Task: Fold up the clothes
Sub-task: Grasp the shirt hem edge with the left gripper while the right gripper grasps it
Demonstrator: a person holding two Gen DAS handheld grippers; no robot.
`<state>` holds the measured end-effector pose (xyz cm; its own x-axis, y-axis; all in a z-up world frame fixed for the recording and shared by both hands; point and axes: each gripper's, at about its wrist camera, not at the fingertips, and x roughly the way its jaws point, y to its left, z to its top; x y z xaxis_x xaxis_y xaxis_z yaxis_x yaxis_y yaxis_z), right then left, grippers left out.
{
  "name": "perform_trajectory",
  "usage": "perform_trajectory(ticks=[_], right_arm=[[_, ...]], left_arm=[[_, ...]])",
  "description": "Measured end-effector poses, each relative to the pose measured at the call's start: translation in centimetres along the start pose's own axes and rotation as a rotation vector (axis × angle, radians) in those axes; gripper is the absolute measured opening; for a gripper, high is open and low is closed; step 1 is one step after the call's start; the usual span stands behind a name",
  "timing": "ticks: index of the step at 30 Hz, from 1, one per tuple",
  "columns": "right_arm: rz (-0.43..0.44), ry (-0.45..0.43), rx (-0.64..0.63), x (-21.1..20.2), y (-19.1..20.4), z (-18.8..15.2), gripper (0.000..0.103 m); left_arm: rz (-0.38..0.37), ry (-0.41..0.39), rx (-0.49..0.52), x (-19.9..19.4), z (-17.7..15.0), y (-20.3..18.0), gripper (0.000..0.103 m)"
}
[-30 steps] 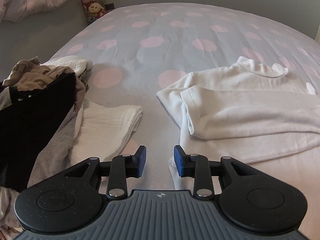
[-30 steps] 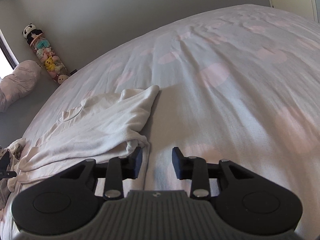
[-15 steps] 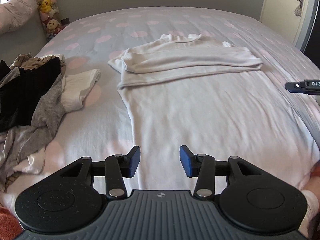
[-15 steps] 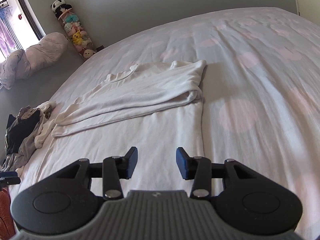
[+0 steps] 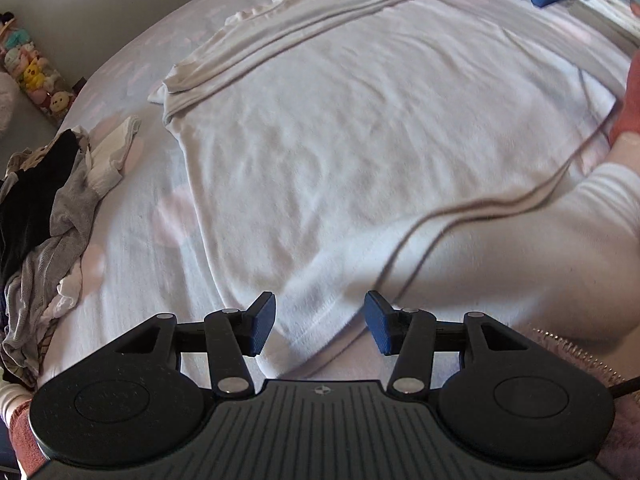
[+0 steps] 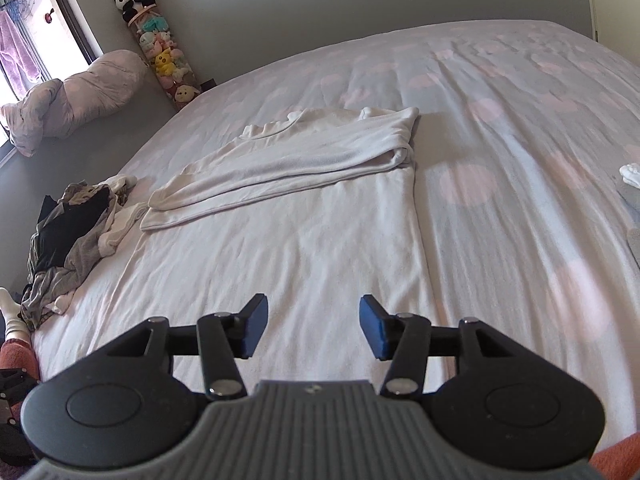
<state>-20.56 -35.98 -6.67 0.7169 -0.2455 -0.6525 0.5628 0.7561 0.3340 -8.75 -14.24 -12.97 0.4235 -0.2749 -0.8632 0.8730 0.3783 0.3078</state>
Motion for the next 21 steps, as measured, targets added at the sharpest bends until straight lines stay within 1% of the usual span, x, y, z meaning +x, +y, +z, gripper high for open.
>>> perform_trajectory(ticks=[3, 6, 7, 8, 10, 11, 13, 15, 17, 21], right_arm=[[-0.011, -0.001, -0.027, -0.8, 0.6, 0.0, 0.056], [-0.026, 0.007, -0.062, -1.4, 1.1, 0.0, 0.057], [-0.032, 0.017, -0.071, -1.5, 1.1, -0.1, 0.057], [-0.039, 0.028, -0.079, -1.6, 1.2, -0.2, 0.058], [-0.049, 0.05, -0.09, -1.6, 1.2, -0.7, 0.058], [-0.056, 0.06, -0.093, -1.6, 1.2, -0.9, 0.058], [-0.064, 0.081, -0.093, -1.5, 1.2, -1.4, 0.059], [-0.066, 0.104, -0.099, -1.3, 1.3, -1.8, 0.059], [-0.069, 0.127, -0.132, -1.1, 1.8, -2.2, 0.059], [-0.063, 0.169, -0.202, -0.8, 2.7, -2.8, 0.061]], left_arm=[[-0.009, 0.042, 0.055, 0.8, -0.4, -0.9, 0.048], [-0.013, 0.057, 0.075, 1.5, -0.8, -1.3, 0.051], [-0.003, 0.061, 0.083, 1.9, -0.9, -1.5, 0.053], [0.009, 0.06, 0.087, 2.1, -0.9, -1.5, 0.058], [0.029, 0.053, 0.085, 2.3, -0.8, -1.3, 0.065], [0.032, 0.053, 0.079, 2.4, -0.8, -1.2, 0.067], [0.037, 0.053, 0.064, 2.6, -0.8, -0.9, 0.069], [0.042, 0.053, 0.048, 2.6, -0.7, -0.8, 0.066], [0.035, 0.052, 0.051, 2.6, -0.5, -1.0, 0.055], [0.019, 0.049, 0.048, 2.6, -0.5, -1.2, 0.043]])
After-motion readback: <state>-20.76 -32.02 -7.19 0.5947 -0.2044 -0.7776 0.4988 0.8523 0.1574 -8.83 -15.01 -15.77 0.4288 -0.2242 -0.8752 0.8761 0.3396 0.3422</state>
